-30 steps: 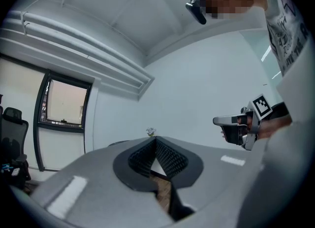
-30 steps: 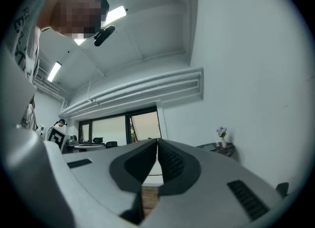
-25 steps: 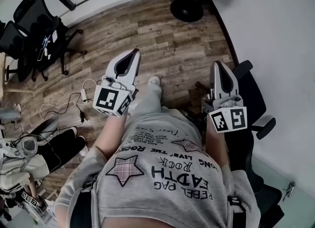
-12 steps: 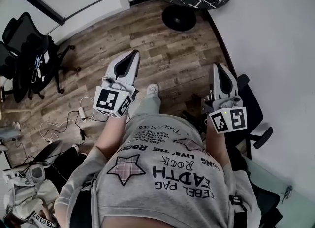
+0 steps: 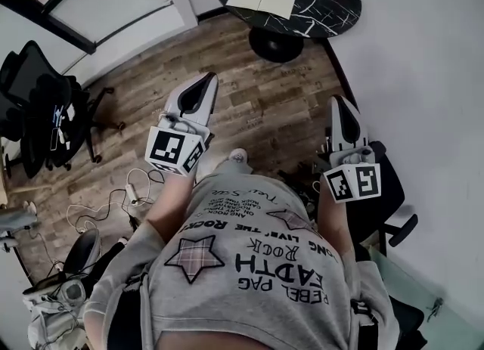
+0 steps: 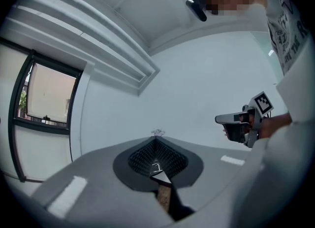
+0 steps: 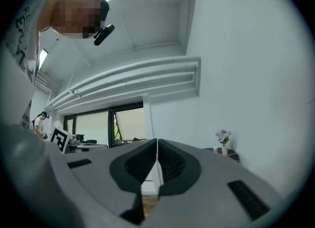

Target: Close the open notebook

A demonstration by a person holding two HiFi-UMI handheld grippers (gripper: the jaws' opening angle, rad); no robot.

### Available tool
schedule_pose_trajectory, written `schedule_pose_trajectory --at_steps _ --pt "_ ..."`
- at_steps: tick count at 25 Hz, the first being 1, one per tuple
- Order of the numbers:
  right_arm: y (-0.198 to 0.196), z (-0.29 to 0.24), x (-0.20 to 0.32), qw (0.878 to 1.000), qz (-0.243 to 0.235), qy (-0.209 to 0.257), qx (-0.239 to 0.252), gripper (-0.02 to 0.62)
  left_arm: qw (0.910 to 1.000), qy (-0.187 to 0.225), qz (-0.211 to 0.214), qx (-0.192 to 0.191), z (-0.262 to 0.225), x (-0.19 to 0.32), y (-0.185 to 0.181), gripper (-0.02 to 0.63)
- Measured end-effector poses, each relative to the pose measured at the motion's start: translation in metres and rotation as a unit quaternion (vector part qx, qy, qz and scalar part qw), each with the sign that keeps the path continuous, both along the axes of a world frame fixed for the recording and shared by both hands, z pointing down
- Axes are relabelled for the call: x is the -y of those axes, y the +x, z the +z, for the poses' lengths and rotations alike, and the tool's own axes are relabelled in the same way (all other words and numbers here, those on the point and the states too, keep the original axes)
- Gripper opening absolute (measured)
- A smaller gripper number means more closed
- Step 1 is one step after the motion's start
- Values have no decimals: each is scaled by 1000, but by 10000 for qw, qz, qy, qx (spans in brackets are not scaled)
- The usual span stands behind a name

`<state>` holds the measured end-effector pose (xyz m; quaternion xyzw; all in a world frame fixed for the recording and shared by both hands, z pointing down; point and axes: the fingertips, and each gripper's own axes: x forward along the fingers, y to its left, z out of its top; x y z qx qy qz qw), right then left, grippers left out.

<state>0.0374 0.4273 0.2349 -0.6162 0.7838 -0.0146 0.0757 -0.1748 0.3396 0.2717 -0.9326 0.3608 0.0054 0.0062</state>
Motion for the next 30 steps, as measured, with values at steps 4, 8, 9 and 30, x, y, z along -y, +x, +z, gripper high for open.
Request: schedule_pose_trajectory --at_steps 4,8,9,30 --pt "-2 1 37 10000 4 -5 34 14 10000 -24 24 -9 0 33 0 9" --pt "-2 5 71 10000 14 -29 31 14 10000 -50 37 -35 3 64 -1 9" --pt "-2 6 78 10000 26 -30 28 14 10000 -52 38 -42 4 71 -2 9" --pt "22 43 168 9994 -26 -285 178 14 9996 -264 -66 17 37 154 12 9"
